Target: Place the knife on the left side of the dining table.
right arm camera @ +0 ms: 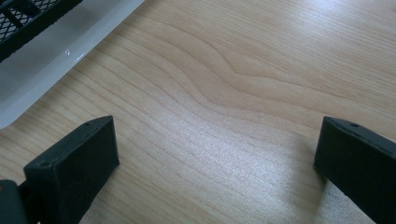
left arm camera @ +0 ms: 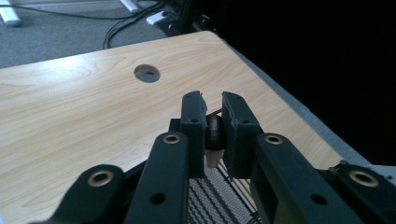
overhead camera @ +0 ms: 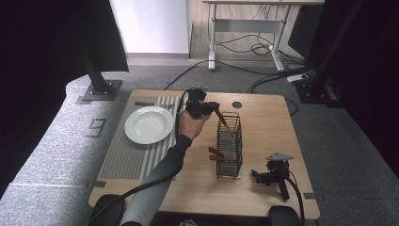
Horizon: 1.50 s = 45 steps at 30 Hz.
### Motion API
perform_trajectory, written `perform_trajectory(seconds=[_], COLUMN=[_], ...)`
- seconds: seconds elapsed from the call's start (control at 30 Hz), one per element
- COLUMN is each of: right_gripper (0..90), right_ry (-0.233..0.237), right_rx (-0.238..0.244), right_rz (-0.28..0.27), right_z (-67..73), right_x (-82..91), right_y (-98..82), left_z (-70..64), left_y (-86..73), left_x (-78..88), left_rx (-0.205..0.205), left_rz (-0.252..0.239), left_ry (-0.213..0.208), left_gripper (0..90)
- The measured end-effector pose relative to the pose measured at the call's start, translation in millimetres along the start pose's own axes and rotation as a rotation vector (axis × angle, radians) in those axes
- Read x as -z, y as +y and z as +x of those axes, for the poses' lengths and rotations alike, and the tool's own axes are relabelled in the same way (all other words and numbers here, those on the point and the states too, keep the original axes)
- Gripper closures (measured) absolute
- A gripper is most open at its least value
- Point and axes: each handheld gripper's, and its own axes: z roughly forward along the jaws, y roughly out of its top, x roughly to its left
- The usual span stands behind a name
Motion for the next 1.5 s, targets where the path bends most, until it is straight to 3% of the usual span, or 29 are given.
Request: perform_trajectory(seconds=[0.13, 0.6, 1.07, 1.5], right_gripper=[0.0, 0.0, 0.0, 0.0], right_ry=[0.0, 0.0, 0.001, 0.001], right_rx=[0.0, -0.001, -0.001, -0.004], right_rz=[0.0, 0.0, 0.002, 0.002], right_z=[0.0, 0.0, 0.0, 0.2], right_x=[0.0, 0.0, 0.1, 0.2], right_y=[0.0, 0.0, 0.1, 0.2], left_z=[-3.5, -2.9, -0.5, 5.6], left_y=[2.4, 12.1, 27.1, 26.9], left_x=[4.3, 27.4, 72.0, 113.6], left_rx=[-0.014, 0.013, 0.009, 0.009], left_rz=[-0.022, -0.069, -0.127, -0.181], left_ry=[0.003, -0.034, -0.035, -0.037], left_gripper=[80.5, 80.7, 80.7, 80.7])
